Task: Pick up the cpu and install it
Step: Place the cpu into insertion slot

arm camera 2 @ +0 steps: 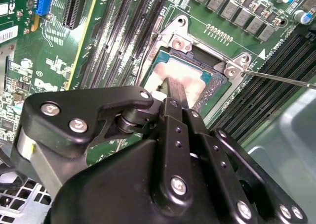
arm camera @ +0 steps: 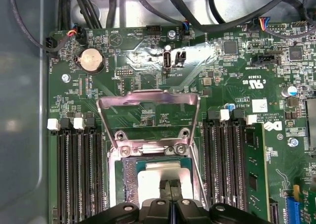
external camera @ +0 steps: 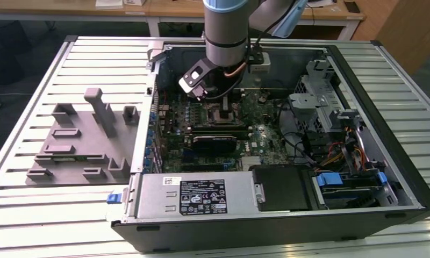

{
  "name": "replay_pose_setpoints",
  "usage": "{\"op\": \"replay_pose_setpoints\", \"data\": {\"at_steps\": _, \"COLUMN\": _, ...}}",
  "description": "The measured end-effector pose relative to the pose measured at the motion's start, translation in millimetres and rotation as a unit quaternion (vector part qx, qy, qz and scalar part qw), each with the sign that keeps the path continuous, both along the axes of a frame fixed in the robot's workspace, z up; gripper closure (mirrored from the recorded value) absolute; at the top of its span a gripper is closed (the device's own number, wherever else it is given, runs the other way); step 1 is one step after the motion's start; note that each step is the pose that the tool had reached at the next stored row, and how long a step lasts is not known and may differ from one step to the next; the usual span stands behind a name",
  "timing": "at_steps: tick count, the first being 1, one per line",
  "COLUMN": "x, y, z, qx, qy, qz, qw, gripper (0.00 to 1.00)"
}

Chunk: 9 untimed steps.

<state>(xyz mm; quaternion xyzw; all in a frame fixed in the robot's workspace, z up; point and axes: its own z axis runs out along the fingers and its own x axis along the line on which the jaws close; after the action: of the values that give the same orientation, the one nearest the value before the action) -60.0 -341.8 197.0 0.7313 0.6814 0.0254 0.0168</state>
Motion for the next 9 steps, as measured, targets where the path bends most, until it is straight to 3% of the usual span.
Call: {"op": "replay_pose_setpoints", "data": {"at_steps": 9, "x": 0.1, "y": 6.8, "z": -0.1, "qx": 0.0096, "qy": -0.0001, "qz": 0.0, "qw": 1.0, "gripper": 0.89}}
